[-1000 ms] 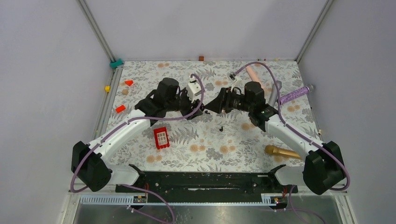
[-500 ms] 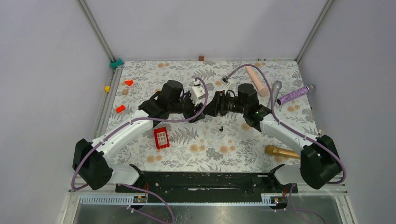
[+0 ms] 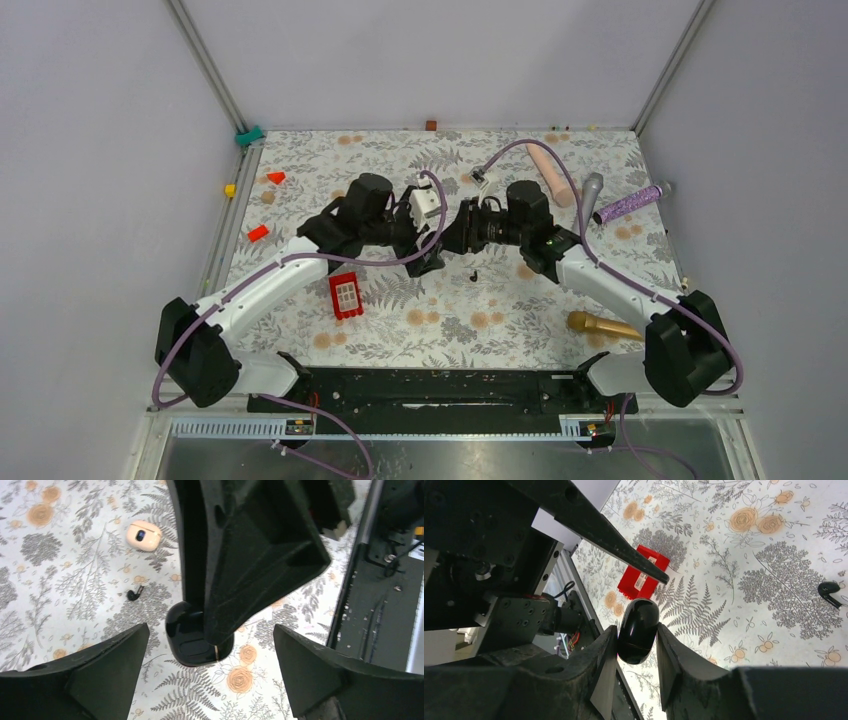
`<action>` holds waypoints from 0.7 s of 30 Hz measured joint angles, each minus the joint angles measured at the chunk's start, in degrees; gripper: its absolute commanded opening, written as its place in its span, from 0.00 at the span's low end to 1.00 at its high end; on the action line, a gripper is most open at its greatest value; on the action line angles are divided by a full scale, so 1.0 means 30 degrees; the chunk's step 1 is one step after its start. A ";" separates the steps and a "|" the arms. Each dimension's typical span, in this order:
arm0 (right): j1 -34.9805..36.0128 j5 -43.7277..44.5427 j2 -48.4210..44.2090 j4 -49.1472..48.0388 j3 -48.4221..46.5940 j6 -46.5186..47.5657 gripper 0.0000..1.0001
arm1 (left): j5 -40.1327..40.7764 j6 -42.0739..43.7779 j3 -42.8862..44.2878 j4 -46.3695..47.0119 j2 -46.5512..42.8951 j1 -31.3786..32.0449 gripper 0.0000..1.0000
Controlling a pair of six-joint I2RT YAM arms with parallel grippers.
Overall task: Insert the wireless bluetooth earbuds into the charging case
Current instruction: Pass from the left arm to the right
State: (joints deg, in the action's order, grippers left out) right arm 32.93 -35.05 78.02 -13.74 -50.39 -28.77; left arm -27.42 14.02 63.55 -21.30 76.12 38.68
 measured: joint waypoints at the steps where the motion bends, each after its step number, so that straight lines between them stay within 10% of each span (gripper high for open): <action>1: 0.0000 0.0000 -0.0073 0.0175 0.0000 0.0211 0.19 | -0.0393 0.0066 0.0000 -0.0022 -0.0022 0.0000 0.99; 21: 0.0029 -0.4583 -0.4102 0.5085 -0.0634 0.9515 0.17 | -0.9945 0.4262 0.1202 -0.5523 -0.0721 -0.1603 0.92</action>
State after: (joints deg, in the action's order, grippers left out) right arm 33.01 -48.80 65.71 1.52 -52.29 -0.23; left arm -57.25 26.81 67.16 -37.87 73.95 33.87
